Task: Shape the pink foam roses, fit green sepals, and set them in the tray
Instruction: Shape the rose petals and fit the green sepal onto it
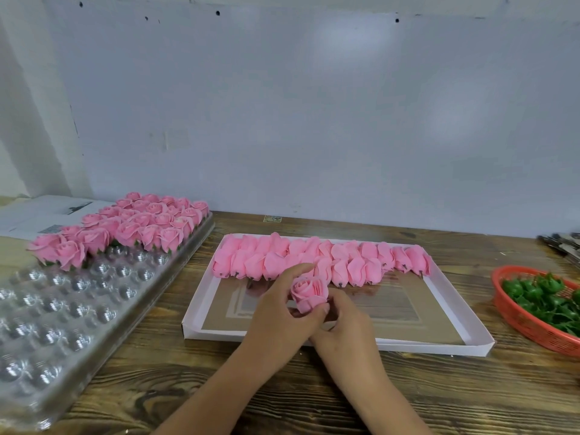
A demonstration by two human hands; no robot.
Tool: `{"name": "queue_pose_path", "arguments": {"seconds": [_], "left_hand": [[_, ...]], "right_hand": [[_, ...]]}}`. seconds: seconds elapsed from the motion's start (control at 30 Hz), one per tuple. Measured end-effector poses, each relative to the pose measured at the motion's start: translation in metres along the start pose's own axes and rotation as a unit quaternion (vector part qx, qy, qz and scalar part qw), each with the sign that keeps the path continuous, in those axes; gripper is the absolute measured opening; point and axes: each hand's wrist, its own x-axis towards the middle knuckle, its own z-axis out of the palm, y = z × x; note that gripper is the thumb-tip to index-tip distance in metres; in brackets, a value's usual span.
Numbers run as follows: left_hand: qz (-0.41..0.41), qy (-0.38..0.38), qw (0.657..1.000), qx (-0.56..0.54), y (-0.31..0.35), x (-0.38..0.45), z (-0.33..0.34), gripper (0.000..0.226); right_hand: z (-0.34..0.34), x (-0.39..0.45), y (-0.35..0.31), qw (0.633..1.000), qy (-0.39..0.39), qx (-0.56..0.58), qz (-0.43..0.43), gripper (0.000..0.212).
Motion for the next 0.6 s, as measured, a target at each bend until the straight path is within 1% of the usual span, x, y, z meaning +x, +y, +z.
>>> {"name": "queue_pose_path", "arguments": {"seconds": [0.1,0.2,0.33,0.5,0.6], "left_hand": [[-0.006,0.010,1.000,0.002,-0.004,0.002,-0.001,0.064],[-0.010,0.034,0.999,0.006,-0.003,0.006,-0.008,0.065],[-0.017,0.075,0.997,0.010,0.002,0.020,-0.036,0.068],[-0.043,0.158,0.986,0.021,0.000,0.043,-0.099,0.064],[-0.061,0.233,0.968,0.074,-0.012,0.053,-0.147,0.064]], "right_hand": [[0.002,0.000,0.000,1.000,-0.011,0.001,-0.007,0.046],[0.002,0.000,0.000,1.000,0.000,0.001,-0.014,0.055],[0.000,0.002,0.002,1.000,0.025,-0.009,-0.014,0.056],[0.000,0.001,0.004,0.998,0.049,0.007,-0.025,0.055],[-0.001,0.002,0.004,0.998,0.055,0.016,-0.027,0.052]]}}
